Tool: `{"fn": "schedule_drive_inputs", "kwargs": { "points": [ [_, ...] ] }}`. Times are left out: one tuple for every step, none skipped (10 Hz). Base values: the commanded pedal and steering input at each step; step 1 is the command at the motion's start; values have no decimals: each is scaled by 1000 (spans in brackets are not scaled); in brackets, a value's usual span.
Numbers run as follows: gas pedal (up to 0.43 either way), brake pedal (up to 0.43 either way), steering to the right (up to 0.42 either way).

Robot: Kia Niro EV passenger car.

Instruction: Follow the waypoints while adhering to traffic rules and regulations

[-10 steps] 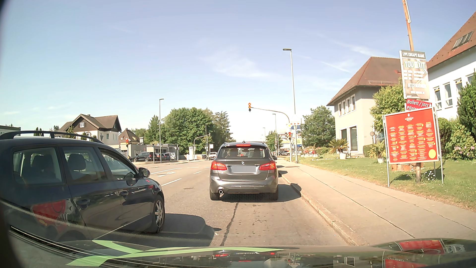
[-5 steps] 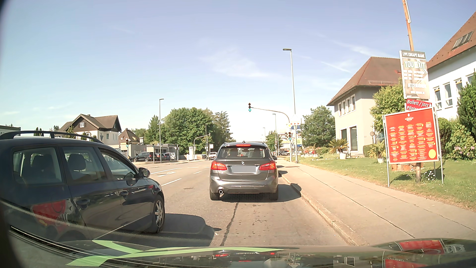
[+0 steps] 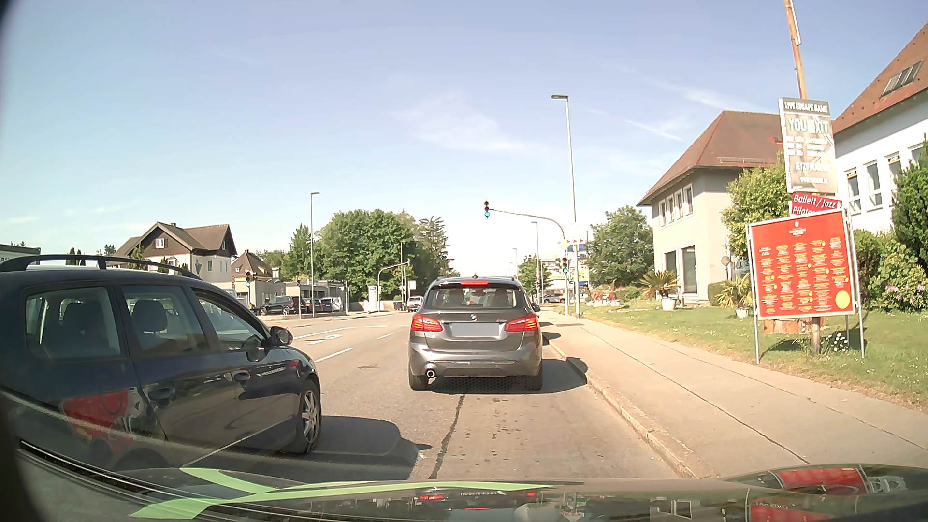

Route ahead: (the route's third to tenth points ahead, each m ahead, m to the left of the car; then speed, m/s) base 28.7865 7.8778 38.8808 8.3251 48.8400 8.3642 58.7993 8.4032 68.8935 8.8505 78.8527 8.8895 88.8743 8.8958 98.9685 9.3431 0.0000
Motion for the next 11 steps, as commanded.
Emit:
{"fn": "schedule_drive_inputs", "kwargs": {
  "points": [
    [0, 213, -30],
    [0, 213, -30],
    [0, 213, -30],
    [0, 213, -29],
    [0, 213, -30],
    [0, 213, -30],
    [0, 213, -30],
    [0, 213, -30],
    [0, 213, -30],
    [0, 189, -30],
    [0, 177, -30]
  ]
}}
